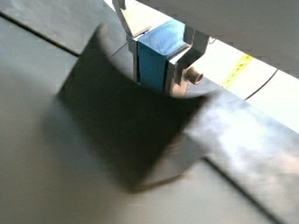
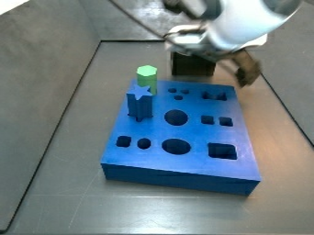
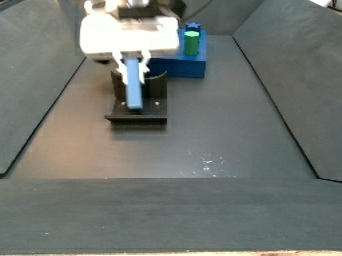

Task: Pick up the rectangle object. Move up. Place the rectangle object on the fixture. Regrasp the rectangle object. Move to above the board. Insert the rectangle object.
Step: Move to above the board.

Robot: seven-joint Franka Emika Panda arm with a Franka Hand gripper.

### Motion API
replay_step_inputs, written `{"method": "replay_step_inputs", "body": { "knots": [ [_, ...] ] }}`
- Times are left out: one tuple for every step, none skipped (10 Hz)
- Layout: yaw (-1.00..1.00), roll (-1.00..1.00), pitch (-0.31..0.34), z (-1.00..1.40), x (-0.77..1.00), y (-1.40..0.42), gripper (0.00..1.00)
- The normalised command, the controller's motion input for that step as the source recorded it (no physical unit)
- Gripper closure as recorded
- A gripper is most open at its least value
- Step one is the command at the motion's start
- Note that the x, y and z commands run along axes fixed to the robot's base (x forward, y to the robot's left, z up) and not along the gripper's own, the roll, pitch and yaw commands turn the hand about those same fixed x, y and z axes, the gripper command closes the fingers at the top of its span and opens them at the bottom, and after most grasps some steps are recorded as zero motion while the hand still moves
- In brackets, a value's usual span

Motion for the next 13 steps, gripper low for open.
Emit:
{"method": "replay_step_inputs", "body": {
  "knots": [
    [-0.06, 0.14, -0.157, 1.0, 0.4, -0.11, 1.0],
    [-0.1, 0.11, -0.121, 1.0, 0.39, -0.11, 1.0],
    [-0.11, 0.11, -0.077, 1.0, 0.39, -0.11, 1.0],
    [-0.13, 0.11, 0.04, 1.0, 0.38, -0.11, 1.0],
    [-0.12, 0.11, 0.079, 1.0, 0.37, -0.11, 1.0],
    [-0.09, 0.12, 0.169, 1.0, 0.36, -0.11, 1.0],
    [-0.07, 0.11, 0.215, 1.0, 0.35, -0.11, 1.0],
    [-0.02, 0.1, 0.269, 1.0, 0.35, -0.11, 1.0],
    [0.01, 0.08, 0.298, 1.0, 0.34, -0.11, 1.0],
    [0.06, 0.07, 0.327, 1.0, 0.33, -0.11, 1.0],
    [0.08, 0.07, 0.335, 1.0, 0.33, -0.11, 1.0],
    [0.14, 0.06, 0.344, 1.0, 0.31, -0.11, 1.0],
    [0.16, 0.05, 0.343, 1.0, 0.31, -0.11, 1.0]
  ]
}}
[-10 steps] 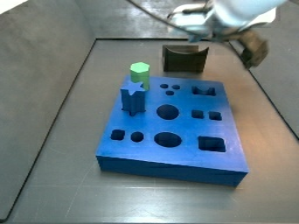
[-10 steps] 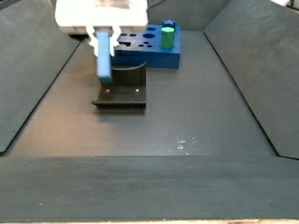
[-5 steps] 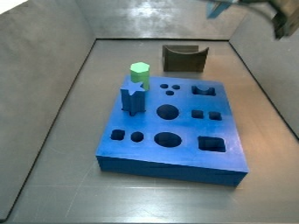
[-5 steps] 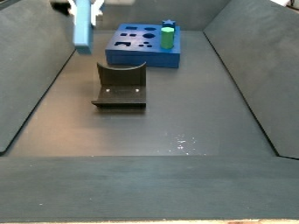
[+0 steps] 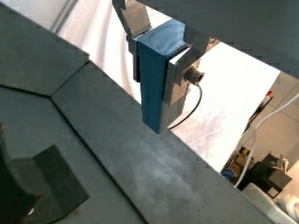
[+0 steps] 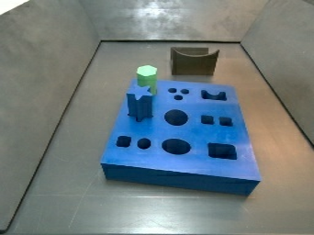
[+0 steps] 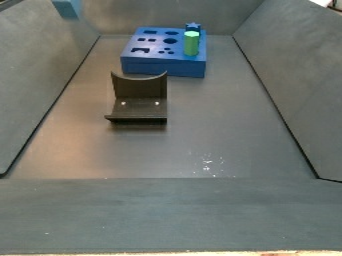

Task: Pick up the rectangle object. Move up. Place the rectangle object on the fixture. Regrasp the rectangle object. Move to above the board. Insert the rectangle object.
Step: Move to above the board.

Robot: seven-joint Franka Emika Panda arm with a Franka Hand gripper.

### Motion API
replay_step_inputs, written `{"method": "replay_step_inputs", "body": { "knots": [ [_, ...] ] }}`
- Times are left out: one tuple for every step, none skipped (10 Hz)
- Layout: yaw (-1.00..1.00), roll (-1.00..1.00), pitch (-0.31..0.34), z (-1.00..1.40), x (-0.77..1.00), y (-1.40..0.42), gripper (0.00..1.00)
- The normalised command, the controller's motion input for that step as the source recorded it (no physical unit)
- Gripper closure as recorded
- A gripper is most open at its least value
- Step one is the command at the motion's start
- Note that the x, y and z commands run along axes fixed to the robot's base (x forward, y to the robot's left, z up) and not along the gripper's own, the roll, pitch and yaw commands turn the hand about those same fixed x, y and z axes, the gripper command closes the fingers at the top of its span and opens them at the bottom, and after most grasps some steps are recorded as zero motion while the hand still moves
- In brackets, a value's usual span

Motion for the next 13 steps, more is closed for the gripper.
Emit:
{"method": "replay_step_inputs", "body": {
  "knots": [
    [0.2, 0.05, 0.345, 1.0, 0.31, -0.11, 1.0],
    [0.22, 0.05, 0.335, 0.86, 0.28, -0.1, 1.0],
    [0.23, 0.06, 0.319, 0.66, 0.25, -0.08, 1.0],
    [0.24, 0.06, 0.299, 0.47, 0.22, -0.07, 1.0],
    [0.25, 0.07, 0.267, 0.22, 0.18, -0.06, 1.0],
    [0.25, 0.08, 0.253, 0.07, 0.17, -0.05, 1.0],
    [0.24, 0.08, 0.244, 0.05, 0.17, -0.05, 1.0],
    [0.25, 0.08, 0.235, 0.05, 0.17, -0.05, 1.0],
    [0.24, 0.08, 0.234, 0.05, 0.17, -0.05, 1.0],
    [0.24, 0.08, 0.233, 0.04, 0.17, -0.05, 1.0],
    [0.24, 0.08, 0.231, 0.04, 0.17, -0.05, 1.0],
    [0.24, 0.08, 0.231, 0.03, 0.17, -0.05, 1.0],
    [0.24, 0.08, 0.231, 0.03, 0.17, -0.05, 1.0]
  ]
}}
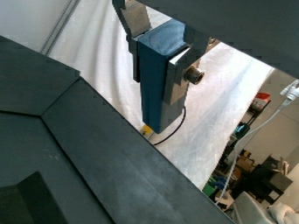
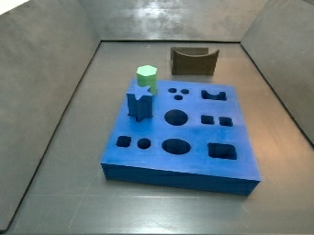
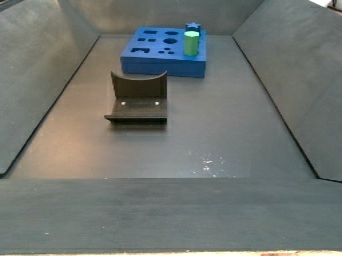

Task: Pick up the rectangle object. Move up. Place the rectangle object on the fixture. Regrasp the rectangle object. Move to above the board. Insert the rectangle object.
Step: Move to above the board.

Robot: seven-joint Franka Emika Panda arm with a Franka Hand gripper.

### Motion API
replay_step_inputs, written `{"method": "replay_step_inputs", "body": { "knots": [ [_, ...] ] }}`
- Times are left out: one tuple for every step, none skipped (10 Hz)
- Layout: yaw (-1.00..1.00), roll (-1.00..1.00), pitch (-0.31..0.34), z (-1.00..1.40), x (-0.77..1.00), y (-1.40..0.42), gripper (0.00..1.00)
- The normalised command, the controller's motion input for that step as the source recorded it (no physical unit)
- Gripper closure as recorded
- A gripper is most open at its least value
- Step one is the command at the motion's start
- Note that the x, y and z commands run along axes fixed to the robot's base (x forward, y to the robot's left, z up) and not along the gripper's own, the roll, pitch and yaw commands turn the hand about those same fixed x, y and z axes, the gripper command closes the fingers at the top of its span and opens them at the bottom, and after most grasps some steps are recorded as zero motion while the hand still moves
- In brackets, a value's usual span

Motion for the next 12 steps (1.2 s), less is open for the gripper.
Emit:
{"method": "replay_step_inputs", "body": {
  "knots": [
    [0.24, 0.08, 0.231, 0.03, 0.17, -0.05, 1.0],
    [0.23, 0.08, 0.231, 0.03, 0.17, -0.05, 1.0],
    [0.23, 0.08, 0.231, 0.03, 0.17, -0.05, 1.0],
    [0.23, 0.08, 0.231, 0.03, 0.17, -0.05, 1.0],
    [0.23, 0.08, 0.231, 0.03, 0.17, -0.05, 1.0],
    [0.23, 0.08, 0.231, 0.03, 0.17, -0.05, 1.0],
    [0.23, 0.08, 0.231, 0.03, 0.17, -0.05, 1.0],
    [0.23, 0.08, 0.231, 0.03, 0.17, -0.05, 1.0],
    [0.23, 0.08, 0.231, 0.03, 0.17, -0.05, 1.0],
    [0.23, 0.08, 0.231, 0.03, 0.17, -0.05, 1.0],
    [0.23, 0.08, 0.232, 0.03, 0.17, -0.05, 1.0],
    [0.23, 0.08, 0.232, 0.03, 0.17, -0.05, 1.0]
  ]
}}
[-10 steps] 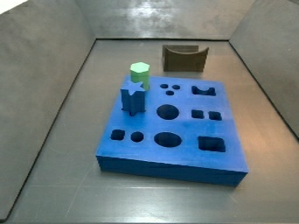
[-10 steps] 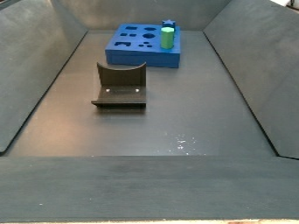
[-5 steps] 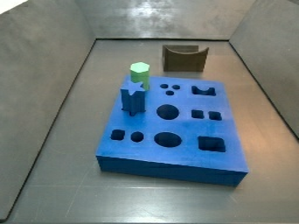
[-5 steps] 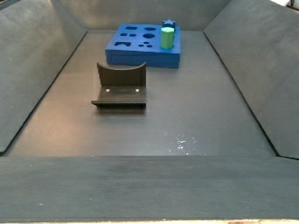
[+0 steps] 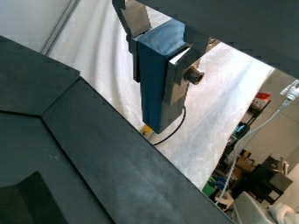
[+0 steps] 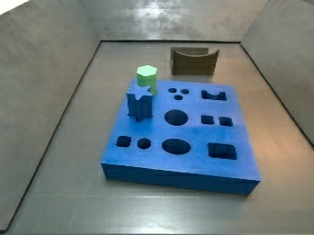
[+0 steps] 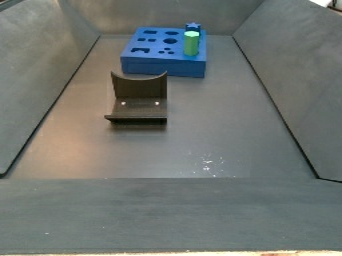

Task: Pick up the rectangle object. Move up. Place the rectangle object on the fixture. Regrasp the rectangle object. Move to above the board. Insert the rectangle object.
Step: Move to above the board.

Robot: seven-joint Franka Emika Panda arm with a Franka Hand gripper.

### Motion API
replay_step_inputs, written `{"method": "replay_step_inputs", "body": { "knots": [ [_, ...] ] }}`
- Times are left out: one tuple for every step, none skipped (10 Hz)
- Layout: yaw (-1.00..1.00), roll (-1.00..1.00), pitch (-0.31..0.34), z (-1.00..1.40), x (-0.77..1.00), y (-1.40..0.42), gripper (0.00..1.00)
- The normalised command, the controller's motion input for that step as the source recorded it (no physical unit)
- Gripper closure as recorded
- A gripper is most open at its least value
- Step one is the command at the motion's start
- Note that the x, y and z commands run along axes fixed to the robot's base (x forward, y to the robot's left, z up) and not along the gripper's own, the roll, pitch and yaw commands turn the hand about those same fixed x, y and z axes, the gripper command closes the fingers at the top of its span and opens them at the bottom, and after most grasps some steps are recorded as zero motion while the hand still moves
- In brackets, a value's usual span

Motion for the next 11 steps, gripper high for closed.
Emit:
{"method": "replay_step_inputs", "body": {
  "knots": [
    [0.23, 0.08, 0.232, 0.03, 0.17, -0.05, 1.0],
    [0.23, 0.08, 0.232, 0.03, 0.17, -0.05, 1.0],
    [0.23, 0.08, 0.232, 0.03, 0.17, -0.05, 1.0],
    [0.23, 0.08, 0.232, 0.03, 0.17, -0.05, 1.0],
    [0.23, 0.08, 0.232, 0.03, 0.17, -0.05, 1.0],
    [0.23, 0.08, 0.232, 0.03, 0.17, -0.05, 1.0],
    [0.23, 0.08, 0.232, 0.03, 0.17, -0.05, 1.0],
    [0.23, 0.08, 0.232, 0.03, 0.17, -0.05, 1.0],
    [0.23, 0.08, 0.232, 0.03, 0.17, -0.05, 1.0],
    [-0.09, -1.0, 0.029, -0.42, -1.0, -0.84, 1.0],
    [-0.09, -1.0, 0.022, -0.41, -1.0, -0.83, 1.0]
  ]
}}
